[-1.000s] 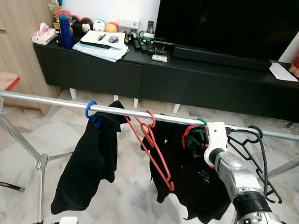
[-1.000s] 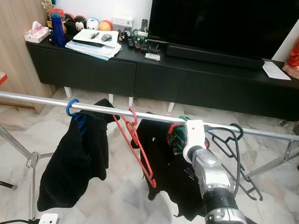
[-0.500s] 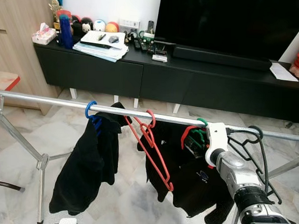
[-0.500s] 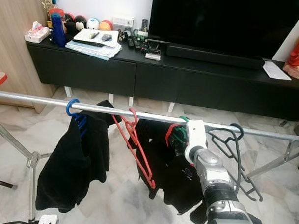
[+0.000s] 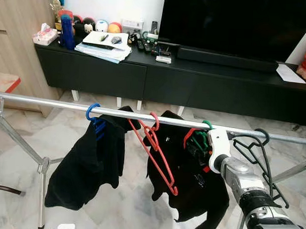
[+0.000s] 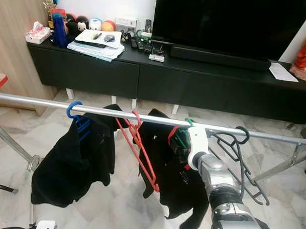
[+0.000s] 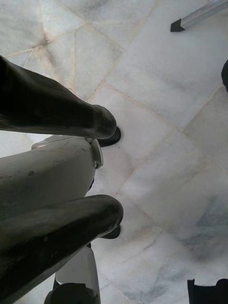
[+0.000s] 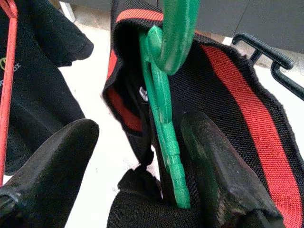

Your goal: Hang hanger

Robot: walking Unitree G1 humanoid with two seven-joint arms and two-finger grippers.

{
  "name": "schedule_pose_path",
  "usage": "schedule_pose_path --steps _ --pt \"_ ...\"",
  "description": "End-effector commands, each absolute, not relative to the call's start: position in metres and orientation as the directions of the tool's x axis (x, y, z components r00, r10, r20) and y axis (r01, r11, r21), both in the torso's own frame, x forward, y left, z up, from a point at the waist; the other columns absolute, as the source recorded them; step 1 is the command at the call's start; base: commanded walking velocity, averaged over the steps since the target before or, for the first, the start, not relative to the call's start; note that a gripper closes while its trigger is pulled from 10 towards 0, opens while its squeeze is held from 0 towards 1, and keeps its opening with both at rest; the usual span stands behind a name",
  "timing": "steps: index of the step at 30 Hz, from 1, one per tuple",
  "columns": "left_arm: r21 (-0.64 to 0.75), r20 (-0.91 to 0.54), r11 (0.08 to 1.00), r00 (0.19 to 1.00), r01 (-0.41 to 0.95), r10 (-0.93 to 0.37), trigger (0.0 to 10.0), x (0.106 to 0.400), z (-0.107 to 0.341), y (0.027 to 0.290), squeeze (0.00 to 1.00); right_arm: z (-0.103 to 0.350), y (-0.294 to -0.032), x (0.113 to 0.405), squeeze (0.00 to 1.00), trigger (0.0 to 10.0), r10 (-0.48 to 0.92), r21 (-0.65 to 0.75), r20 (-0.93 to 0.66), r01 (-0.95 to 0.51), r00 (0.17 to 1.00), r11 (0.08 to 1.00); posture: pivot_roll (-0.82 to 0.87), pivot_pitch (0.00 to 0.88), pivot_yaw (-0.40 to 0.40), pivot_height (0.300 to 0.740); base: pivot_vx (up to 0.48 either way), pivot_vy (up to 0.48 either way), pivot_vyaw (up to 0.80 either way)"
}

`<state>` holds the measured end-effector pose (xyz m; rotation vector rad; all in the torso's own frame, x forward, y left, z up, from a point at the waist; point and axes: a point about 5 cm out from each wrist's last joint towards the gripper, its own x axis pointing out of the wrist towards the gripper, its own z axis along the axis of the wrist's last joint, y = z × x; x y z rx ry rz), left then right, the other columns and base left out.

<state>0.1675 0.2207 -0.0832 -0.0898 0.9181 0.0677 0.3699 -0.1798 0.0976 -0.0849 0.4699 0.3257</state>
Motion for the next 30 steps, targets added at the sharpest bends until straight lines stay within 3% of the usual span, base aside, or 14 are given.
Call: schedule_pose_path --steps 1,8,21,22,23,24,30 --pt "-0.056 -0.820 0.993 0.572 -0.105 0.014 10.0 0.157 -0.089 0.218 0.00 0.097 -0.180 0.370 0.00 10.0 0.286 -0.012 -0.468 -0.330 0.836 0.944 -0.01 0.097 -0.086 0.740 0.000 0.000 0.00" --pt "-0.058 -0.820 0.993 0.572 -0.107 0.014 10.0 0.158 -0.089 0.216 0.00 0.107 -0.173 0.376 0.00 10.0 0.308 0.041 -0.390 -0.318 0.868 0.947 -0.01 0.091 -0.087 0.740 0.000 0.000 0.00" --pt "-0.057 -0.828 0.991 0.560 -0.117 0.018 10.0 0.149 -0.091 0.222 0.00 0.104 -0.177 0.377 0.00 10.0 0.253 0.025 -0.427 -0.268 0.868 0.963 -0.01 0.100 -0.089 0.740 0.000 0.000 0.00" --pt "-0.058 -0.828 0.991 0.560 -0.118 0.018 10.0 0.149 -0.091 0.222 0.00 0.103 -0.178 0.376 0.00 8.6 0.244 0.026 -0.431 -0.259 0.869 0.966 -0.01 0.101 -0.090 0.740 0.000 0.000 0.00" --pt "-0.058 -0.828 0.991 0.560 -0.119 0.019 10.0 0.150 -0.090 0.223 0.00 0.102 -0.178 0.376 0.00 3.4 0.240 0.028 -0.432 -0.253 0.870 0.967 0.00 0.102 -0.090 0.740 0.000 0.000 0.00" --pt "-0.058 -0.828 0.991 0.561 -0.120 0.019 10.0 0.151 -0.090 0.223 0.00 0.102 -0.178 0.376 0.00 0.0 0.242 0.030 -0.430 -0.254 0.870 0.967 -0.01 0.103 -0.089 0.740 0.000 0.000 0.00" --pt "-0.057 -0.824 0.991 0.566 -0.119 0.020 10.0 0.157 -0.088 0.222 0.00 0.103 -0.176 0.377 0.00 0.0 0.251 0.034 -0.425 -0.261 0.870 0.965 0.00 0.105 -0.089 0.740 0.000 0.000 0.00"
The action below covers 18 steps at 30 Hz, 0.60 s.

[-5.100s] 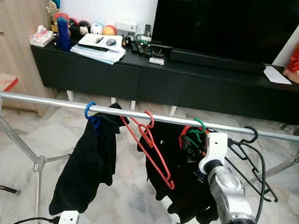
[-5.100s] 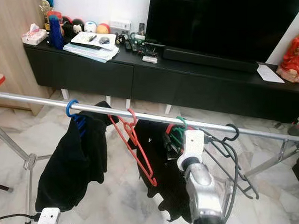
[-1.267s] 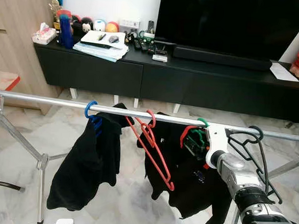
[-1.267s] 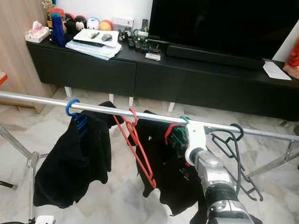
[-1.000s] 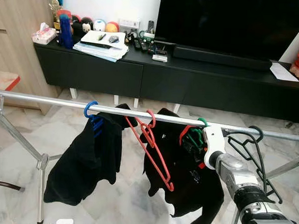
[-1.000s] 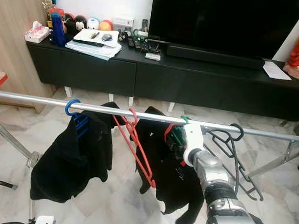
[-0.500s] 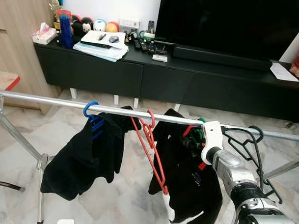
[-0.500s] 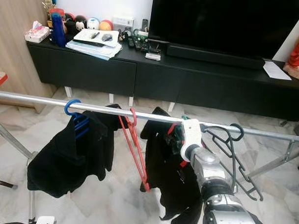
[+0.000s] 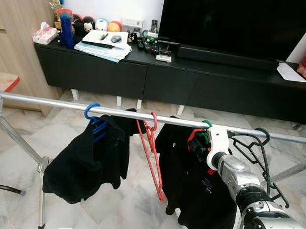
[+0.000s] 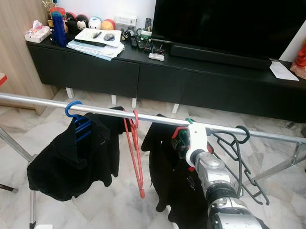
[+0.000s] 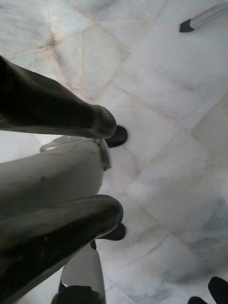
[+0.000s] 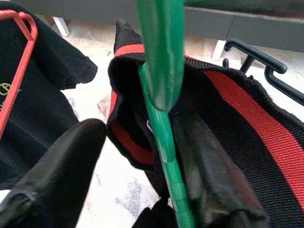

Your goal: Hang hanger

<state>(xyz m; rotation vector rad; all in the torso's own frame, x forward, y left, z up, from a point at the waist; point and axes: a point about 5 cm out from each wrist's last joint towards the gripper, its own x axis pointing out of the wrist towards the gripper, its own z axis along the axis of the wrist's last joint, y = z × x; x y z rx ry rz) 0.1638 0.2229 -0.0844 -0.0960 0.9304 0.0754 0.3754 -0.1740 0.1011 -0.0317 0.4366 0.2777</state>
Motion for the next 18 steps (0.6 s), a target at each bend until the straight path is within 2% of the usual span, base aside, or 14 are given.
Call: schedule_pose_path --steps 1,14,18 --pt "-0.058 -0.824 0.991 0.567 -0.118 0.020 10.0 0.158 -0.088 0.221 0.00 0.103 -0.175 0.377 0.00 0.0 0.251 0.035 -0.426 -0.262 0.869 0.964 0.00 0.105 -0.089 0.740 0.000 0.000 0.00" --pt "-0.062 -0.836 0.991 0.548 -0.115 0.011 10.0 0.144 -0.095 0.213 0.00 0.101 -0.173 0.376 0.00 0.0 0.260 0.036 -0.437 -0.272 0.861 0.962 0.00 0.106 -0.089 0.740 0.000 0.000 0.00" --pt "-0.057 -0.833 0.991 0.552 -0.118 0.018 10.0 0.150 -0.092 0.217 0.00 0.100 -0.171 0.376 0.00 0.0 0.259 0.041 -0.432 -0.269 0.864 0.962 0.00 0.107 -0.090 0.740 0.000 0.000 0.00"
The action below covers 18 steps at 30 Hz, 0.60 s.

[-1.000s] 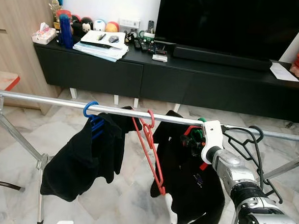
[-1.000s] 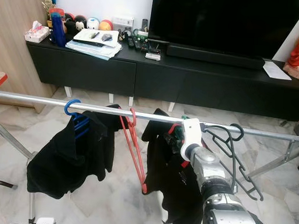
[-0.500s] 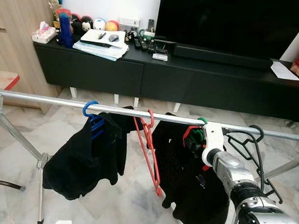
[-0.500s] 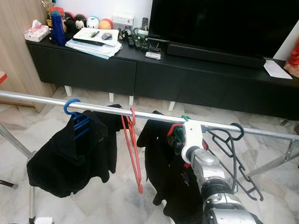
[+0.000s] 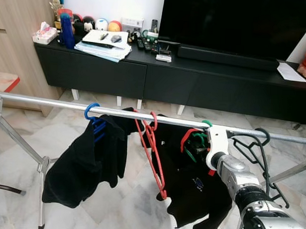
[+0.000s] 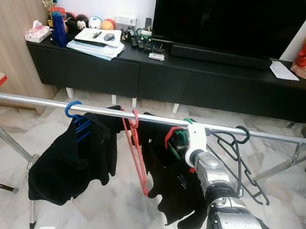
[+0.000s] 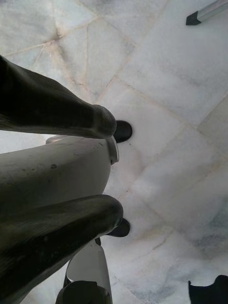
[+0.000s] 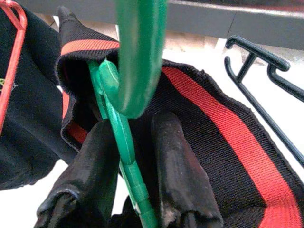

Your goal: Hang hanger

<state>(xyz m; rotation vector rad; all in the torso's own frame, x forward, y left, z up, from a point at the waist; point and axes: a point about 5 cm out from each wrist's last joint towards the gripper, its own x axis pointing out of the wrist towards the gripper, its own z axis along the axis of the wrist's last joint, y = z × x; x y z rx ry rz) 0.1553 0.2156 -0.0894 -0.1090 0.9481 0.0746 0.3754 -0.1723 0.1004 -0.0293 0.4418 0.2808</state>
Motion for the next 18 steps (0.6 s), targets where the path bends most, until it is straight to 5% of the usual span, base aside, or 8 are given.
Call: schedule_pose_path --steps 1,12,18 --pt "-0.057 -0.833 0.991 0.552 -0.118 0.018 10.0 0.150 -0.092 0.217 0.00 0.100 -0.171 0.376 0.00 0.0 0.259 0.041 -0.432 -0.269 0.864 0.962 0.00 0.107 -0.090 0.740 0.000 0.000 0.00" --pt "-0.054 -0.830 0.993 0.557 -0.108 0.015 10.0 0.155 -0.090 0.217 0.00 0.094 -0.166 0.374 0.00 0.0 0.230 0.087 -0.418 -0.213 0.879 0.973 0.00 0.110 -0.090 0.740 0.000 0.000 0.00" --pt "-0.054 -0.836 0.993 0.549 -0.105 0.012 10.0 0.150 -0.092 0.214 0.00 0.111 -0.167 0.381 0.00 0.0 0.155 0.129 -0.265 -0.124 0.952 0.984 0.00 0.111 -0.091 0.740 0.000 0.000 0.00"
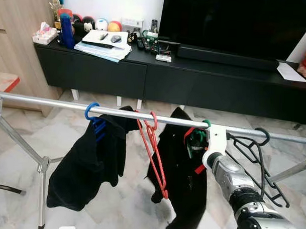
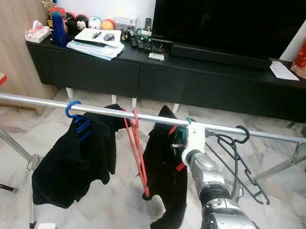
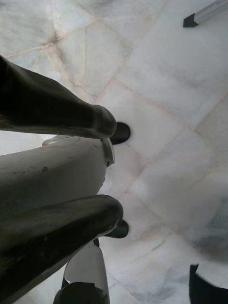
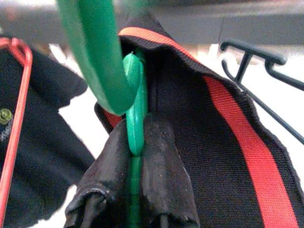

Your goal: Hang hanger

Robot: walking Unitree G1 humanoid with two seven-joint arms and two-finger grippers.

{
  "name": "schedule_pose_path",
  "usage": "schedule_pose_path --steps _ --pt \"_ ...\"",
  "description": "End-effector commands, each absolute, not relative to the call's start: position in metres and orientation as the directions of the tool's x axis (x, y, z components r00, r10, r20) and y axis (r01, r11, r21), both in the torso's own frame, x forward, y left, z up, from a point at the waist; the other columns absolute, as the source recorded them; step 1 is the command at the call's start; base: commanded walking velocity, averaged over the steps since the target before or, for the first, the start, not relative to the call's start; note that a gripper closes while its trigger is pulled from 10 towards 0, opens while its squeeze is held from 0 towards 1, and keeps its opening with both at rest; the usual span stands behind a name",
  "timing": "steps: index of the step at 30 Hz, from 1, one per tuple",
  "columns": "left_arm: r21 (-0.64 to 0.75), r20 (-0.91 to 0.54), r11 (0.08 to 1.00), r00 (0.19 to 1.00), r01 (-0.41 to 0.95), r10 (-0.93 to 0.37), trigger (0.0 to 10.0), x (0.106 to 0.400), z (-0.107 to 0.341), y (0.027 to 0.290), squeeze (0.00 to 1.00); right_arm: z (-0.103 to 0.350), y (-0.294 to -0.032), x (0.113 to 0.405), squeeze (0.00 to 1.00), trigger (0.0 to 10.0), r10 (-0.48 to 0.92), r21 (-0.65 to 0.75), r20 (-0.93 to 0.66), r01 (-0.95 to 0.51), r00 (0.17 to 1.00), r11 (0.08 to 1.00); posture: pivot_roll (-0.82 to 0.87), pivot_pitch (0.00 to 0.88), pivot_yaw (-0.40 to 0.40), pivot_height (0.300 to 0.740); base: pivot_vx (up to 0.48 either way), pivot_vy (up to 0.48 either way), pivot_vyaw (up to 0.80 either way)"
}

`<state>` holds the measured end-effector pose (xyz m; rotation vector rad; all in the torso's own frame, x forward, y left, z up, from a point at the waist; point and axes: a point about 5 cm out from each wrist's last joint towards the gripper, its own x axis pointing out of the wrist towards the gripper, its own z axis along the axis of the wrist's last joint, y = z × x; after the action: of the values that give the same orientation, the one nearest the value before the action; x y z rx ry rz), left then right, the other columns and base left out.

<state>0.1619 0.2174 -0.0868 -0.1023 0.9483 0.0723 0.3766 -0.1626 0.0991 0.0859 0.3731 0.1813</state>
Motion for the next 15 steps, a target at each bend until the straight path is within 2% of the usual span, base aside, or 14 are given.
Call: schedule_pose_path --steps 1,10,15 --pt "-0.054 -0.836 0.993 0.549 -0.105 0.012 10.0 0.150 -0.093 0.214 0.00 0.113 -0.167 0.382 0.00 0.0 0.149 0.130 -0.250 -0.119 0.957 0.984 0.00 0.111 -0.091 0.740 0.000 0.000 0.00" --pt "-0.058 -0.844 0.993 0.536 -0.104 0.007 10.0 0.138 -0.097 0.213 0.00 0.124 -0.160 0.381 0.00 0.0 0.146 0.150 -0.084 -0.132 0.986 0.980 0.00 0.116 -0.092 0.740 0.000 0.000 0.00" --pt "-0.058 -0.845 0.993 0.535 -0.105 0.007 10.0 0.139 -0.096 0.215 0.00 0.110 -0.158 0.369 0.00 0.0 0.168 0.114 -0.083 -0.158 0.982 0.981 -0.01 0.119 -0.094 0.740 0.000 0.000 0.00"
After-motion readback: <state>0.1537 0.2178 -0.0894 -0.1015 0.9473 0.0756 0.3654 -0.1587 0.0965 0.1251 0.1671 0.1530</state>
